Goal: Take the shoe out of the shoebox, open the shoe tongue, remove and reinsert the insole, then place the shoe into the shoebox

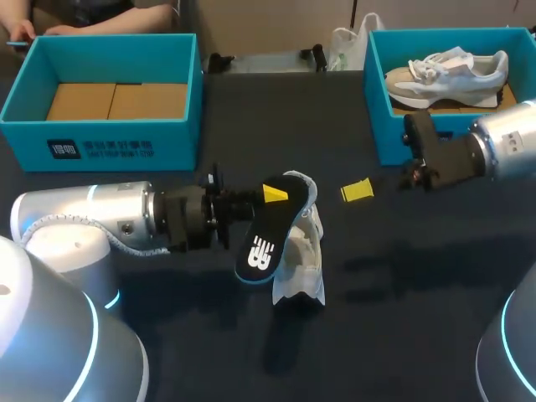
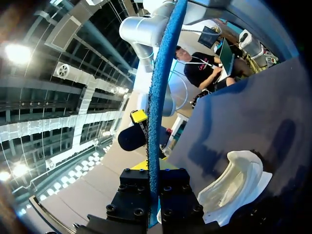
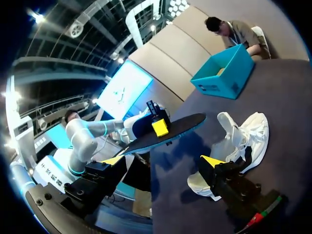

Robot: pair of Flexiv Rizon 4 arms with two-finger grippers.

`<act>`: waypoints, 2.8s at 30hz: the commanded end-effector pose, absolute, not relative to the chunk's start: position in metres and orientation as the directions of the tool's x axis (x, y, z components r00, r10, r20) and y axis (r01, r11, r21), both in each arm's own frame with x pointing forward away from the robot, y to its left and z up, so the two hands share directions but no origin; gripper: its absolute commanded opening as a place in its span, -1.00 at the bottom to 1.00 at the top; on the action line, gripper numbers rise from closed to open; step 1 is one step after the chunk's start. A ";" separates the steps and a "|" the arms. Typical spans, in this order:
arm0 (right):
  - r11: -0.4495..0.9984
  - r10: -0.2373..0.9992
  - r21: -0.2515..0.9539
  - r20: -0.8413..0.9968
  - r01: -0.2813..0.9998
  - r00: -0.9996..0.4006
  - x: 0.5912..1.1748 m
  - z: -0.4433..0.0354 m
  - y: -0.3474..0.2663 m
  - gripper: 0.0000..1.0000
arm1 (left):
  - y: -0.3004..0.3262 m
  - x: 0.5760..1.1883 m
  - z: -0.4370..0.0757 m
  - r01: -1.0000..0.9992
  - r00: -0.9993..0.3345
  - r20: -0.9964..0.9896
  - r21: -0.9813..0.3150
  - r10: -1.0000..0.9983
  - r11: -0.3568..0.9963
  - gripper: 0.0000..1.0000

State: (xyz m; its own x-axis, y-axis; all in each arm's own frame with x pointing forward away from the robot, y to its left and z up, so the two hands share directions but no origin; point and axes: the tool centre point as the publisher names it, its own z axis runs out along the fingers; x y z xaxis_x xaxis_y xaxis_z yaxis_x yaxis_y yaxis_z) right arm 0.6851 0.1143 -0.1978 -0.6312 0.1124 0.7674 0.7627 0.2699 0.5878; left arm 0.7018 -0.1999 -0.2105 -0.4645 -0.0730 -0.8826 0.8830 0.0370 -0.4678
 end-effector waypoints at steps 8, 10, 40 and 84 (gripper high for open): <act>0.276 0.112 0.584 0.769 0.763 -0.629 0.687 -0.198 0.116 1.00 | -0.201 0.701 -0.210 0.883 -0.464 -0.883 -0.468 -0.072 0.040 -1.00; 0.276 0.112 0.584 0.769 0.763 -0.629 0.687 -0.198 0.116 1.00 | -0.201 0.701 -0.210 0.883 -0.464 -0.883 -0.468 -0.072 0.040 -1.00; 0.583 0.030 0.726 0.430 0.365 -0.902 0.693 -0.189 0.111 1.00 | -0.201 0.701 -0.210 0.883 -0.464 -0.883 -0.468 -0.072 0.040 -1.00; 0.736 0.108 0.677 -0.104 0.009 -0.989 0.701 -0.220 0.095 1.00 | -0.184 0.674 -0.206 0.661 -0.748 -0.663 -0.749 -0.041 0.053 -1.00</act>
State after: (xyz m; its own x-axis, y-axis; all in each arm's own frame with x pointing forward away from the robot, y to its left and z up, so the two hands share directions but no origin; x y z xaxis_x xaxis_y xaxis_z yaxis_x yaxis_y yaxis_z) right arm 0.7059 0.0898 -0.2188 -0.9920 0.1044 -0.0709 0.0252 0.7145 0.6992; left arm 0.6743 -0.1836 -0.2039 -0.7382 -0.0643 -0.6715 0.6700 0.0465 -0.7409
